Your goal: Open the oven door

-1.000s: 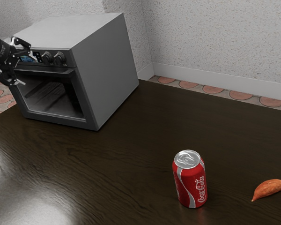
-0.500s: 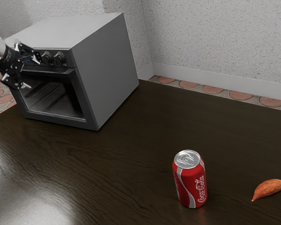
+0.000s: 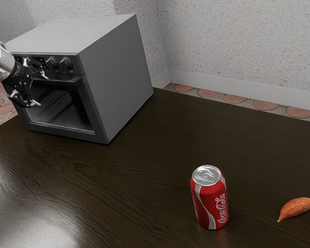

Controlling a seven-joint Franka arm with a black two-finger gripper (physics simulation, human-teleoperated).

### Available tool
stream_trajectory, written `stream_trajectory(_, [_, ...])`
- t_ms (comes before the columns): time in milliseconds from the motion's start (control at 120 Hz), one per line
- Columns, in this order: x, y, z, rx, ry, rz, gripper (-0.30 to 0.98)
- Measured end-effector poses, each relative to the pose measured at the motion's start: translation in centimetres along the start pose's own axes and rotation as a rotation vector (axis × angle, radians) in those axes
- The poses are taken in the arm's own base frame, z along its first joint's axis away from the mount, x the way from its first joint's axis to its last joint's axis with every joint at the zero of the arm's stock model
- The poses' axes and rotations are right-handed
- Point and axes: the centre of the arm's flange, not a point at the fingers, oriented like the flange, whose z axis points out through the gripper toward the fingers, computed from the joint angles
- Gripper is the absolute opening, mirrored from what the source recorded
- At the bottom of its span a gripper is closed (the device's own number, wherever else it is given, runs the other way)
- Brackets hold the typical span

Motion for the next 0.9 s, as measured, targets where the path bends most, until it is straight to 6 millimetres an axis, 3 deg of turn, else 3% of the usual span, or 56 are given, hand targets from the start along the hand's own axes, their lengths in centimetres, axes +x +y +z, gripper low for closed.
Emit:
stream_trajectory(117, [0.1, -0.5, 0.3, 0.007, -0.003, -0.012, 0.68])
stream_trajectory(233, [0.1, -3.7, -1.1, 0.019, -0.013, -0.049, 0.68])
stream_trajectory(350, [-0.2, -11.2, -4.1, 0.033, -0.027, -0.115, 0.68])
stream_trajectory(417, [-3.1, -15.3, -5.7, 0.036, -0.041, -0.095, 0.68])
stream_trajectory(492, [-4.7, -21.1, -9.7, -0.013, -0.021, -0.099, 0.68])
stream_trajectory(542, [-5.5, -23.4, -12.0, -0.054, 0.002, -0.095, 0.68])
stream_trajectory(583, [-6.5, -23.8, -12.8, -0.067, 0.011, -0.069, 0.68])
stream_trajectory(617, [-9.9, -21.7, -13.1, -0.074, -0.018, 0.023, 0.68])
stream_trajectory(642, [-13.8, -17.8, -14.8, -0.091, -0.02, 0.15, 0.68])
stream_trajectory(675, [-22.6, -10.2, -18.0, -0.098, -0.017, 0.397, 0.68])
stream_trajectory(708, [-30.3, -6.9, -19.2, -0.069, -0.047, 0.568, 0.68])
stream_trajectory(750, [-37.3, -6.5, -19.7, -0.013, -0.084, 0.736, 0.68])
stream_trajectory(792, [-41.1, -7.2, -19.6, 0.051, -0.109, 0.842, 0.68])
stream_trajectory(833, [-43.2, -8.2, -18.5, 0.121, -0.149, 0.893, 0.68])
stream_trajectory(900, [-44.6, -9.2, -17.2, 0.199, -0.19, 0.933, 0.68])
